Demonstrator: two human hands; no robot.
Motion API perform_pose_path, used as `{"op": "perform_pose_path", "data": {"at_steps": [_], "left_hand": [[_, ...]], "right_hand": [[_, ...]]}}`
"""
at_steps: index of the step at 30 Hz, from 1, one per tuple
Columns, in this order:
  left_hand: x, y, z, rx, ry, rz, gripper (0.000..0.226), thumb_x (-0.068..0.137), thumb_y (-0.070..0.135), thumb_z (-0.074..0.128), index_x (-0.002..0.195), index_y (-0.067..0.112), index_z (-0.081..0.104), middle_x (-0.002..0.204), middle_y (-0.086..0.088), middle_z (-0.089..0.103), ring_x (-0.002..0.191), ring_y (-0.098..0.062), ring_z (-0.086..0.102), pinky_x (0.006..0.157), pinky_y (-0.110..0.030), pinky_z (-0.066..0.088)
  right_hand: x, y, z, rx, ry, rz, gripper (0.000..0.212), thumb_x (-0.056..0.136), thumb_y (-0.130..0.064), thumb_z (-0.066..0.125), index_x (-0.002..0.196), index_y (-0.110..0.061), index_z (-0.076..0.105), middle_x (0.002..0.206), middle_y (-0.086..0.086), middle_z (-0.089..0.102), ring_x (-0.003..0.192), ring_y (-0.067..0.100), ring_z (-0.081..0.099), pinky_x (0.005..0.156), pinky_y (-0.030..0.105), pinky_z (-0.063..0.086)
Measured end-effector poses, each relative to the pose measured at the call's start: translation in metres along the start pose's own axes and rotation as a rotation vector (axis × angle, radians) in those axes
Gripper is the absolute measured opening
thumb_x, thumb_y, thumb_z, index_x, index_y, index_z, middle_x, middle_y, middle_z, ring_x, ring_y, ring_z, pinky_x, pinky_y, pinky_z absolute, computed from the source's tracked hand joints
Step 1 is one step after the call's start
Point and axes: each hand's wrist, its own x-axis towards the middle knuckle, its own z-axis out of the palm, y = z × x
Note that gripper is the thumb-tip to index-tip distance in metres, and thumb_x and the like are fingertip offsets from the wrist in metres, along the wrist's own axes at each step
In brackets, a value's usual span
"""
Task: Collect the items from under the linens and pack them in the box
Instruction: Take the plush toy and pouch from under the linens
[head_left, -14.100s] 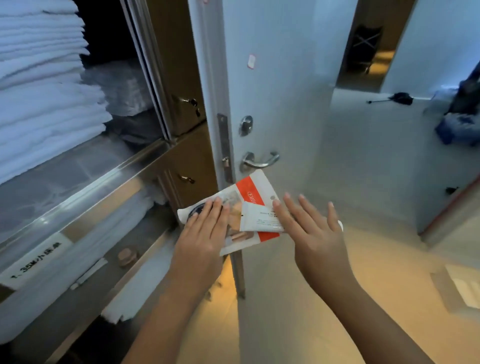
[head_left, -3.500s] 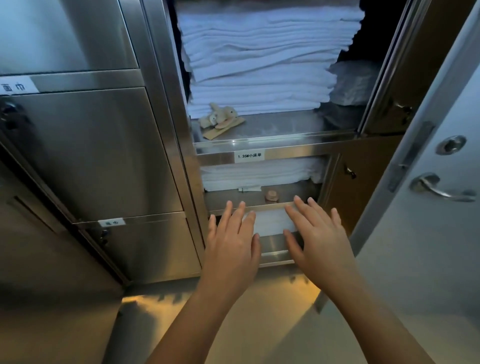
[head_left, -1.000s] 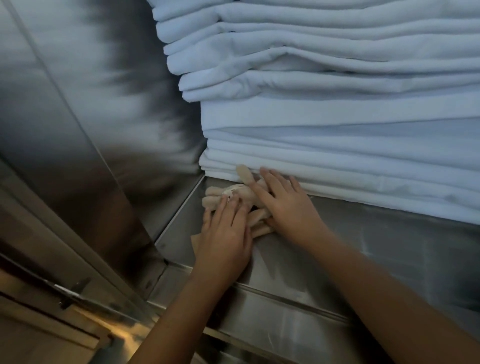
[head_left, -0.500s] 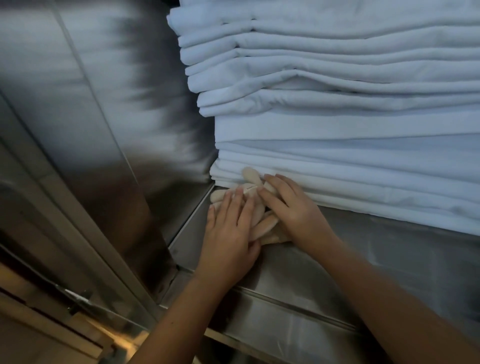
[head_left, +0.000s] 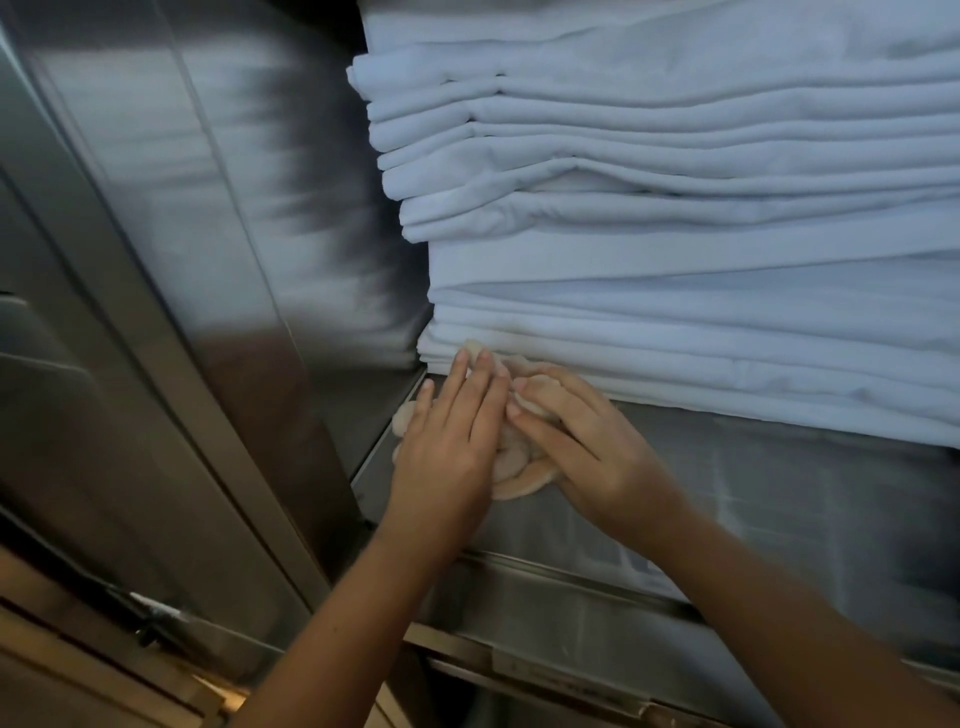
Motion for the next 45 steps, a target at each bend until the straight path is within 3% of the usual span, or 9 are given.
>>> {"op": "perform_pose_path", "data": {"at_steps": [4,6,9,13,15,18,27,36,45], "left_hand": [[-0.008,-0.003,-0.004,-0.048,0.009,0.010,0.038,0.081,-0.003,0.057,0.118,-0.012,0.056,0.125,-0.028,0.053,0.116,-0.045,0.050,0.091,-0.057,0.043],[-0.010,-0.006,-0.005,-0.022,0.004,-0.007,0.043,0.076,-0.007,0.065,0.117,-0.011,0.057,0.125,-0.029,0.053,0.116,-0.046,0.050,0.090,-0.058,0.044],[-0.011,-0.010,-0.006,0.042,-0.004,-0.024,0.046,0.072,-0.009,0.063,0.117,-0.010,0.058,0.126,-0.028,0.053,0.116,-0.046,0.050,0.089,-0.057,0.044],[-0.012,-0.014,-0.006,0.093,-0.033,-0.049,0.044,0.078,-0.004,0.039,0.118,-0.009,0.058,0.126,-0.027,0.054,0.116,-0.046,0.050,0.088,-0.057,0.044],[-0.013,-0.016,-0.004,0.107,-0.047,-0.061,0.049,0.078,0.000,0.031,0.117,-0.009,0.058,0.126,-0.027,0.054,0.116,-0.046,0.050,0.088,-0.057,0.044],[-0.014,-0.018,0.001,0.124,-0.056,-0.069,0.051,0.076,0.000,0.029,0.117,-0.010,0.058,0.126,-0.029,0.053,0.115,-0.047,0.050,0.086,-0.058,0.045],[-0.015,-0.024,0.005,0.115,-0.043,-0.150,0.048,0.073,-0.013,0.041,0.119,-0.014,0.054,0.126,-0.033,0.050,0.115,-0.052,0.047,0.086,-0.063,0.042],[-0.010,-0.021,0.010,0.060,0.003,-0.178,0.046,0.077,-0.001,0.042,0.120,-0.013,0.053,0.128,-0.033,0.049,0.118,-0.052,0.045,0.092,-0.060,0.038],[-0.012,-0.020,0.008,0.021,0.013,-0.192,0.048,0.073,-0.014,0.058,0.120,-0.013,0.052,0.128,-0.033,0.048,0.119,-0.052,0.043,0.094,-0.060,0.035]], "right_hand": [[-0.004,-0.007,-0.001,-0.063,-0.072,0.019,0.030,0.094,0.000,0.046,0.122,0.002,0.056,0.123,0.028,0.055,0.115,0.042,0.053,0.092,0.049,0.048],[-0.008,-0.008,-0.001,-0.083,-0.093,0.071,0.037,0.091,0.001,0.045,0.127,0.000,0.051,0.128,0.029,0.051,0.118,0.041,0.051,0.090,0.049,0.049],[-0.019,-0.002,0.000,-0.118,-0.173,0.154,0.049,0.075,0.008,0.063,0.123,0.007,0.052,0.126,0.028,0.052,0.115,0.040,0.054,0.083,0.051,0.052],[-0.032,0.016,0.005,-0.096,-0.497,0.231,0.070,0.063,-0.003,0.081,0.125,0.007,0.051,0.128,0.023,0.054,0.115,0.041,0.054,0.089,0.056,0.047],[-0.039,0.022,0.012,-0.071,-0.715,0.283,0.070,0.085,-0.022,0.064,0.142,-0.004,0.028,0.149,0.016,0.030,0.137,0.032,0.028,0.110,0.043,0.025],[-0.045,0.027,0.024,-0.064,-0.905,0.304,0.063,0.096,-0.041,0.038,0.148,-0.018,0.011,0.157,0.004,0.003,0.144,0.020,0.003,0.114,0.036,0.009],[-0.043,0.035,0.034,0.013,-0.994,0.385,0.056,0.097,-0.046,0.035,0.146,-0.024,0.022,0.155,-0.004,0.019,0.141,0.015,0.020,0.111,0.036,0.017],[-0.054,0.041,0.025,-0.055,-1.009,0.352,0.045,0.102,-0.032,0.025,0.145,-0.018,0.026,0.153,0.001,0.025,0.137,0.019,0.028,0.109,0.033,0.025],[-0.043,0.031,0.031,-0.149,-0.932,0.383,0.033,0.096,-0.021,0.033,0.129,-0.020,0.042,0.118,0.005,0.048,0.106,0.025,0.051,0.073,0.032,0.044]]}}
